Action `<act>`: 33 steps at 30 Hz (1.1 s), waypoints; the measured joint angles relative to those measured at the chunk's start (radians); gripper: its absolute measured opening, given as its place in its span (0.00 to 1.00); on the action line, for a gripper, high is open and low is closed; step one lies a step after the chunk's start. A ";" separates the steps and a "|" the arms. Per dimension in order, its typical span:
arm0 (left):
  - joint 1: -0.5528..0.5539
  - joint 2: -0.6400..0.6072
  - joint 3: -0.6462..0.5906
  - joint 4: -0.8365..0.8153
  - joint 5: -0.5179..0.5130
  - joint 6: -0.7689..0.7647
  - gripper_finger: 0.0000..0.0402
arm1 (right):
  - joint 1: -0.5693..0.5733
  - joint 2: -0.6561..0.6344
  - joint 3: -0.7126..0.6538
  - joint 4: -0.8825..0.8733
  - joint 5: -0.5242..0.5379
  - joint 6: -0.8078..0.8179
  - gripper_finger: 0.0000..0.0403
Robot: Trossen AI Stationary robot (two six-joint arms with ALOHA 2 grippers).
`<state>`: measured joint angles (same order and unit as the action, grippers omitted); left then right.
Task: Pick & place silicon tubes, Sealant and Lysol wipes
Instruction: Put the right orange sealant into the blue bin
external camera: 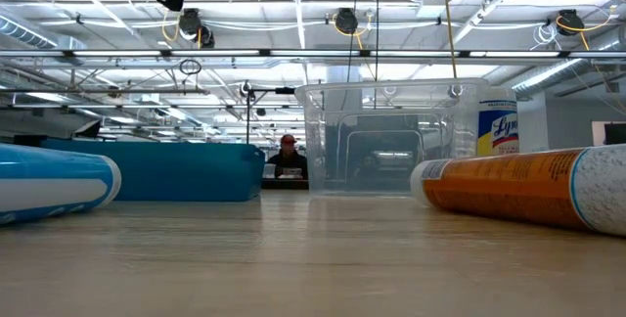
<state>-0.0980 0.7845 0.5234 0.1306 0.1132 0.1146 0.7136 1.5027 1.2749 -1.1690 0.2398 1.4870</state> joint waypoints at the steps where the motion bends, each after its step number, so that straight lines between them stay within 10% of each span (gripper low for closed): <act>1: -0.003 0.000 -0.006 0.002 0.000 0.000 0.68 | 0.000 0.000 -0.014 0.003 -0.019 0.023 0.63; 13: -0.007 0.000 -0.014 0.002 0.000 -0.013 0.71 | 0.013 0.000 -0.233 0.153 -0.264 0.201 0.63; 33: -0.007 0.001 -0.014 0.001 0.000 -0.015 0.69 | 0.035 0.070 -0.339 0.415 -0.241 0.207 0.63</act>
<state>-0.1047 0.7853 0.5095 0.1318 0.1131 0.0994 0.7483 1.5722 0.9356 -0.7535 -0.0013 1.6936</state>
